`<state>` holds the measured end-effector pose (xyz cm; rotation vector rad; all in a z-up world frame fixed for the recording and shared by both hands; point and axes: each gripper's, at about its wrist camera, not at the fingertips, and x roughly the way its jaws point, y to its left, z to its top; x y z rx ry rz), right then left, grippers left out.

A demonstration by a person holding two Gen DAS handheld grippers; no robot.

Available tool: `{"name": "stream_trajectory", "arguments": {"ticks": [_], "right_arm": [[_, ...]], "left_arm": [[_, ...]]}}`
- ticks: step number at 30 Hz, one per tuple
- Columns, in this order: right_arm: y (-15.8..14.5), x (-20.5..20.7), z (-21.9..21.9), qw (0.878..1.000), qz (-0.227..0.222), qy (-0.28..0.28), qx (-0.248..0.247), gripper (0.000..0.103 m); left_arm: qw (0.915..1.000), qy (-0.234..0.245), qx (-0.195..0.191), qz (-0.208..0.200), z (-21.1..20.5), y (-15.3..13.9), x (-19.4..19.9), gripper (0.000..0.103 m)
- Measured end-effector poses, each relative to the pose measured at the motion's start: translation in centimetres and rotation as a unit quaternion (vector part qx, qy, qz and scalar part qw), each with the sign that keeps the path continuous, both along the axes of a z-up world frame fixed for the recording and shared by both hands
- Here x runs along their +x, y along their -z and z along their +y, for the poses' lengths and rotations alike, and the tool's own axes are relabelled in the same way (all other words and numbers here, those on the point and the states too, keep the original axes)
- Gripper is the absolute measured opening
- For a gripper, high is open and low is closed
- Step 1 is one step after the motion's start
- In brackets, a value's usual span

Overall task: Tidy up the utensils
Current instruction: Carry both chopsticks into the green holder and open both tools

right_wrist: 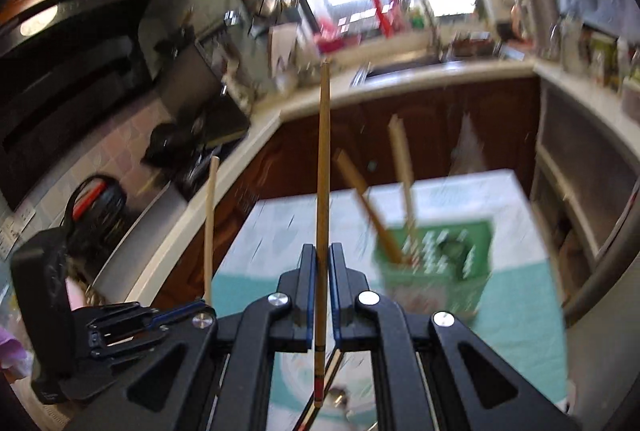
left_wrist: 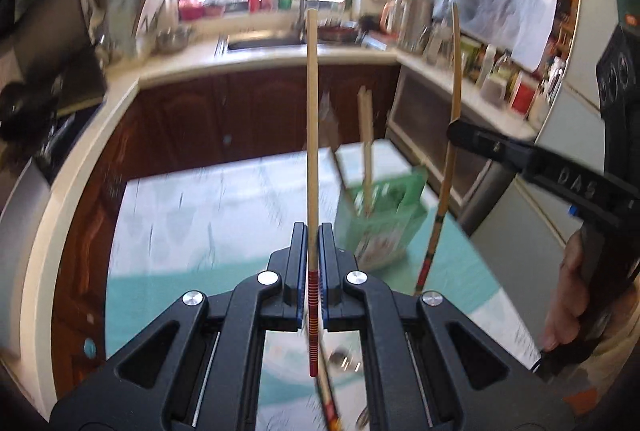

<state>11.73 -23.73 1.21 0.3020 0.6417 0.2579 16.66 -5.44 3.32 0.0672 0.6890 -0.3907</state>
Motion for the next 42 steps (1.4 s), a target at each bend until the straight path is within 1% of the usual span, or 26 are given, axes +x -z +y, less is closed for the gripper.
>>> {"name": "stream_trajectory", "arguments": {"ticks": [2,4,7,9,12,15,16,21,23,27,29,33,36,39,42], "right_arm": [[-1.3,0.6,-1.5,0.999,-0.037,0.023,-0.005,0.006],[-2.3,1.2,-2.8,0.996,-0.077,0.051,-0.016,0.006],[-2.2,2.4,-4.3,0.99,-0.113,0.083,-0.005,0.006],[-1.9,3.2,-5.1,0.987,-0.129,0.1,-0.003,0.006],[-0.6,4.2,-5.7,0.982,-0.147,0.116,-0.008,0.006],[0.8,4.9,-5.7,0.981,-0.157,0.113,-0.021,0.006],[1.3,5.2,-5.6,0.981,-0.156,0.109,-0.025,0.006],[3.4,6.5,-5.5,0.984,-0.149,0.09,-0.034,0.006],[4.1,6.9,-5.6,0.986,-0.142,0.079,-0.033,0.006],[5.5,7.5,-5.3,0.988,-0.135,0.054,-0.046,0.006],[6.2,7.6,-5.0,0.99,-0.128,0.036,-0.05,0.006],[7.8,7.8,-4.1,0.992,-0.106,-0.011,-0.072,0.006],[8.8,7.9,-3.7,0.994,-0.078,-0.037,-0.073,0.007],[9.2,7.6,-3.5,0.994,-0.065,-0.049,-0.073,0.007],[9.3,7.4,-3.6,0.996,-0.047,-0.049,-0.058,0.007]], "left_arm": [[0.9994,0.005,-0.017,-0.028,-2.2,-1.6,1.2,0.003],[0.998,0.002,-0.026,-0.058,-4.0,-2.8,2.4,0.003],[0.9951,0.002,-0.054,-0.083,-6.5,-3.3,4.3,0.003],[0.992,0.004,-0.071,-0.105,-7.9,-2.9,5.1,0.003],[0.9902,-0.006,-0.096,-0.101,-9.5,-1.3,7.4,0.003],[0.9891,-0.021,-0.107,-0.099,-10.4,0.8,9.4,0.003],[0.9888,-0.024,-0.109,-0.099,-10.3,1.9,9.7,0.003],[0.9879,-0.032,-0.108,-0.107,-11.0,5.0,11.1,0.003],[0.9879,-0.03,-0.104,-0.111,-10.9,6.3,11.3,0.003],[0.9856,-0.027,-0.113,-0.123,-10.2,8.8,11.2,0.003],[0.9858,-0.03,-0.113,-0.121,-9.8,9.8,10.9,0.003],[0.9904,-0.028,-0.105,-0.086,-9.3,11.4,10.7,0.003],[0.9931,-0.023,-0.099,-0.058,-8.7,12.1,10.3,0.004],[0.9944,-0.021,-0.098,-0.033,-7.9,12.3,9.6,0.005],[0.9951,-0.029,-0.094,-0.005,-6.9,12.3,8.5,0.006]]}}
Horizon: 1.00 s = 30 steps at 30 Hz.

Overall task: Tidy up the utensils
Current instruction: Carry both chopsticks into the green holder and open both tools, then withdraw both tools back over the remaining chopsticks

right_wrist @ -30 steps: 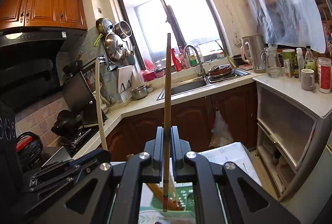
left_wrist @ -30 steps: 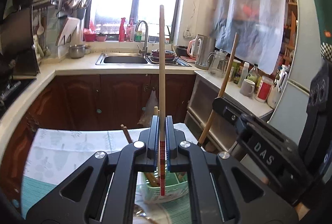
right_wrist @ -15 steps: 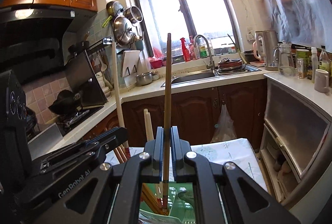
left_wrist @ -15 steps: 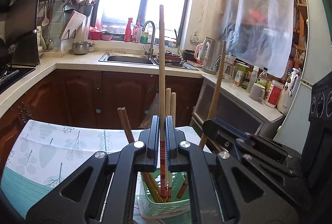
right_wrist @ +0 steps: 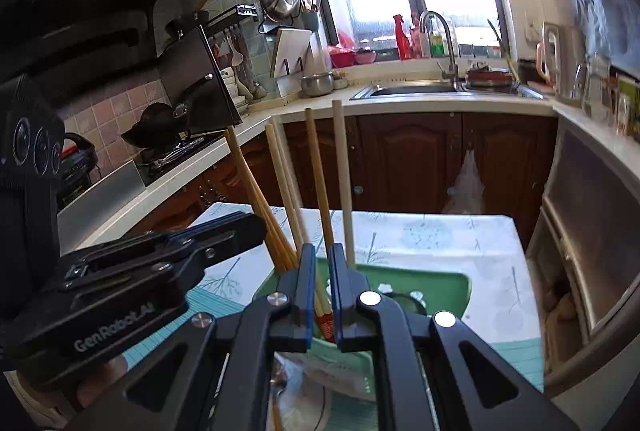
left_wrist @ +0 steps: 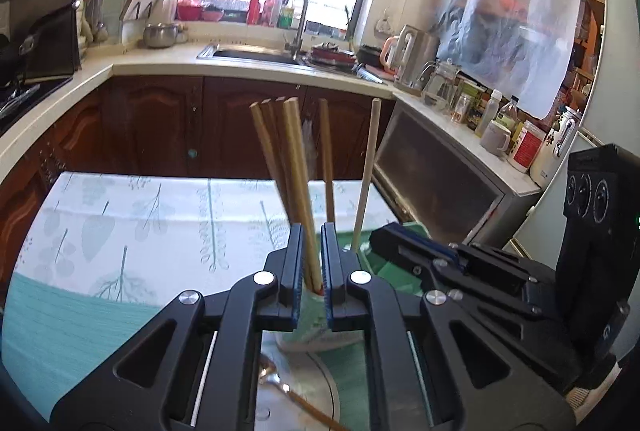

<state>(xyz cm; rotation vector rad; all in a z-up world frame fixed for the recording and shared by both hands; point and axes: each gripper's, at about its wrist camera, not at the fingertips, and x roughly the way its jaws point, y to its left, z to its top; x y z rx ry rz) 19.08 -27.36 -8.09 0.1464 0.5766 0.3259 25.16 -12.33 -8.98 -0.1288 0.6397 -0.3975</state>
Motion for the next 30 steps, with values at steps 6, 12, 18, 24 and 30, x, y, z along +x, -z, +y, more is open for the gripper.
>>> {"name": "stream_trajectory", "arguments": {"ticks": [6,12,18,24,30], "right_arm": [[-0.4,-1.8,0.2,1.0,0.008,0.004,0.014,0.007],[-0.8,-4.1,1.3,0.999,0.031,0.005,0.028,0.007],[-0.3,-6.1,2.8,0.997,0.07,0.01,0.034,0.007],[0.6,-8.4,4.2,0.995,0.095,0.018,0.025,0.007],[1.9,-10.3,4.7,0.991,0.123,0.043,0.021,0.021]], "left_arm": [[0.9976,-0.013,0.021,0.065,2.2,0.4,-3.2,0.007],[0.9899,-0.038,0.053,0.126,4.7,1.9,-6.0,0.007],[0.9817,-0.056,0.085,0.161,6.4,3.0,-8.2,0.007],[0.9767,-0.067,0.098,0.179,8.5,3.9,-9.9,0.007],[0.9705,-0.079,0.101,0.204,10.1,5.5,-10.3,0.007]]}}
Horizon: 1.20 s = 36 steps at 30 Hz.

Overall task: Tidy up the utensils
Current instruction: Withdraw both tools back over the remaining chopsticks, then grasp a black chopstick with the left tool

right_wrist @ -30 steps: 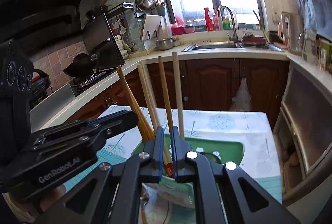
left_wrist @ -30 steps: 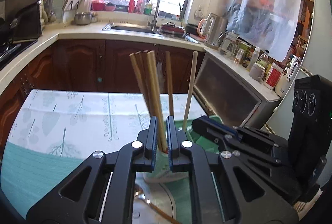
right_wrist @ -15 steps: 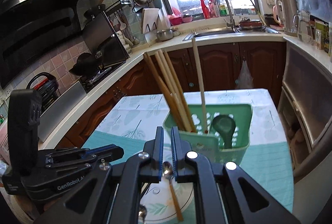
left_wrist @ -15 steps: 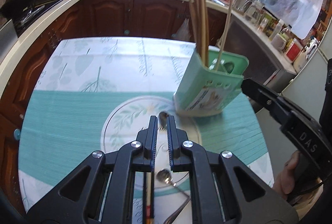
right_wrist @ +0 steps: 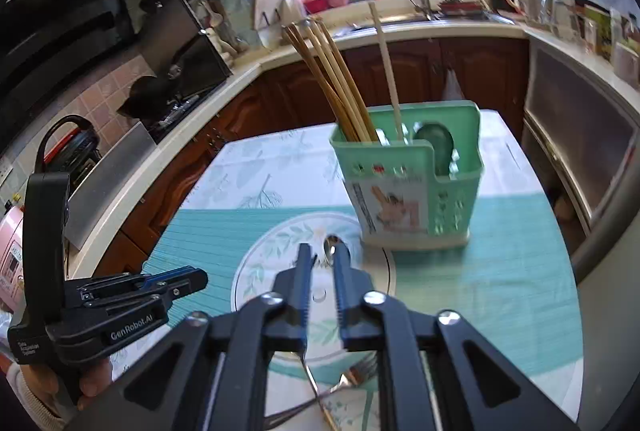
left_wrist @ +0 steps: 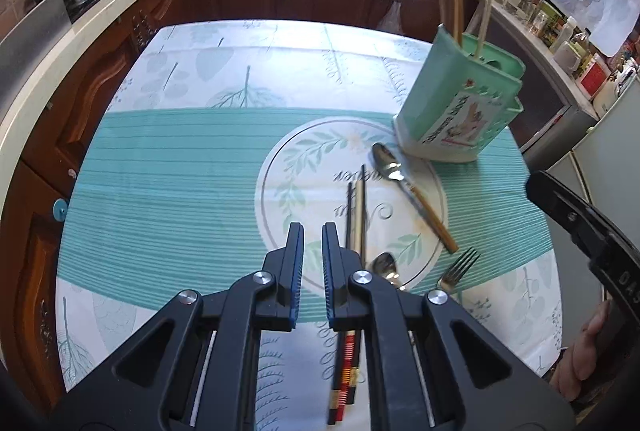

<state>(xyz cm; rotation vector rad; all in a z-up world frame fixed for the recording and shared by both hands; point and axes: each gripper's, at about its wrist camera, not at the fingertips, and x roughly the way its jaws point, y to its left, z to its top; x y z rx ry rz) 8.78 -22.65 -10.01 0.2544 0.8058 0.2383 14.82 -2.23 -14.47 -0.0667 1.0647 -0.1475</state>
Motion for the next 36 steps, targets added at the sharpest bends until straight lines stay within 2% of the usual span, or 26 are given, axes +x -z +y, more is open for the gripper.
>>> {"name": "stream_trajectory", "arguments": {"ticks": [2,5,13,19,25,36], "right_arm": [[0.5,-0.6,-0.2,1.0,0.008,0.009,0.011,0.026],[1.5,-1.3,0.0,0.999,0.024,0.008,0.025,0.026],[4.1,-2.1,1.7,0.997,0.069,-0.016,0.013,0.026],[5.8,-2.1,2.7,0.994,0.099,-0.032,0.022,0.026],[6.2,-2.2,3.2,0.994,0.102,-0.044,0.025,0.026],[6.9,-2.1,2.6,0.993,0.107,-0.043,0.038,0.026]], "left_arm": [[0.9999,-0.002,0.001,0.014,0.4,0.7,0.0,0.007],[0.9989,0.015,-0.017,0.041,0.6,1.8,-0.2,0.007],[0.9899,0.058,-0.047,0.12,0.2,5.7,-0.6,0.007],[0.9829,0.08,-0.07,0.15,-0.6,7.1,-0.4,0.006],[0.9806,0.087,-0.045,0.17,-1.9,8.1,0.2,0.006],[0.9784,0.106,0.008,0.178,-4.6,8.2,0.7,0.006]]}}
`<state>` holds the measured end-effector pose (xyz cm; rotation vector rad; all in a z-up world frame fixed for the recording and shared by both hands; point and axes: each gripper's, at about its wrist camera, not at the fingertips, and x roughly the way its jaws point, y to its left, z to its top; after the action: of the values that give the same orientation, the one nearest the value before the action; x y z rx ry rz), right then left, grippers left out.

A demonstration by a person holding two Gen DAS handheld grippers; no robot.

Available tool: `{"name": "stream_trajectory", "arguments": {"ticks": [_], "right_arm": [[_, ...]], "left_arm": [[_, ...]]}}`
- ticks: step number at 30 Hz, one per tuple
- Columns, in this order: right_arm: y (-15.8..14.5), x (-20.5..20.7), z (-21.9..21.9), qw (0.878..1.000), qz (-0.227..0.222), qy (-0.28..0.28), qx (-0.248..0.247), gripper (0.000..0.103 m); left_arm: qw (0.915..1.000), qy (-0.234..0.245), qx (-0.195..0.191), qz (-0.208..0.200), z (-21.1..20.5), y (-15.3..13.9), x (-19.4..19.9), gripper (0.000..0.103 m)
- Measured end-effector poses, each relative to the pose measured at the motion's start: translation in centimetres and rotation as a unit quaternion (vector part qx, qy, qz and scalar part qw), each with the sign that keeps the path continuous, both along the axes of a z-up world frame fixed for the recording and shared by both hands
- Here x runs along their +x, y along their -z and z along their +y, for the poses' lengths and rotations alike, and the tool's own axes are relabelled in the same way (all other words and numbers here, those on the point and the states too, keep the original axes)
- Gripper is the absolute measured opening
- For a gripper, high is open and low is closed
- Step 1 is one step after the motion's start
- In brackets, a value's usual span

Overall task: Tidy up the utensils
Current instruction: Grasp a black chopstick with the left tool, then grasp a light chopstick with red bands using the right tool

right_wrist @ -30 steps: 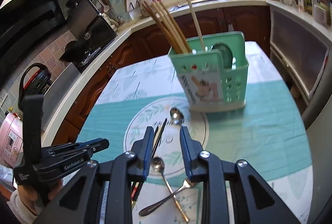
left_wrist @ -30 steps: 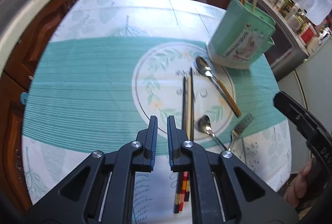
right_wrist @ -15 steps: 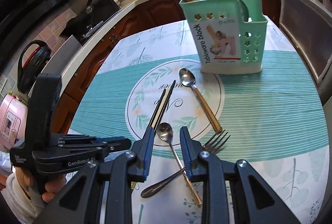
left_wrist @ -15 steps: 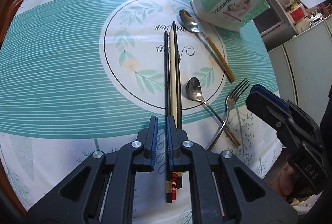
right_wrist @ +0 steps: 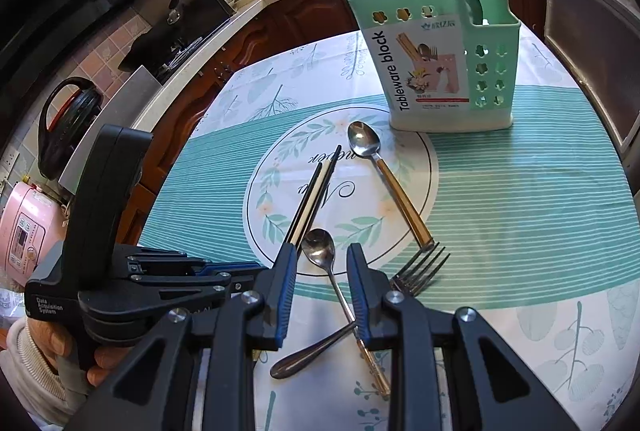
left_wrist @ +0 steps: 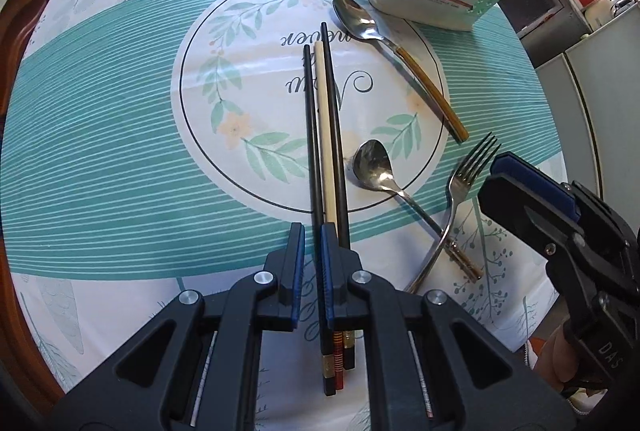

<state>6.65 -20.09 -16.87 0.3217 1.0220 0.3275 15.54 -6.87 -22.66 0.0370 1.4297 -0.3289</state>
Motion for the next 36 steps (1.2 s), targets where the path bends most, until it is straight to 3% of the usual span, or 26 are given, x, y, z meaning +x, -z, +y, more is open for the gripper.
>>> {"name": "stream_trajectory", "arguments": {"ticks": [7,14,27,32,36], "right_arm": [[0.1,-0.1,-0.3,1.0,-0.004,-0.002,0.005,0.026],[0.4,-0.1,-0.2,1.0,0.001,-0.006,0.005,0.026],[0.4,0.1,0.8,1.0,0.01,-0.028,0.001,0.026],[0.6,1.9,1.9,0.997,0.05,-0.05,0.026,0.026],[1.7,4.3,2.9,0.99,0.124,-0.05,0.053,0.026]], "left_arm": [[0.9998,0.0,0.019,0.006,-1.0,0.0,0.3,0.006],[0.9984,0.003,0.038,0.043,-0.8,0.7,0.5,0.006],[0.9927,-0.049,0.008,0.109,4.1,1.6,-1.0,0.006],[0.9893,-0.085,-0.003,0.118,5.6,1.7,-1.7,0.005],[0.9884,-0.089,0.007,0.123,6.5,1.8,-2.6,0.005]]}}
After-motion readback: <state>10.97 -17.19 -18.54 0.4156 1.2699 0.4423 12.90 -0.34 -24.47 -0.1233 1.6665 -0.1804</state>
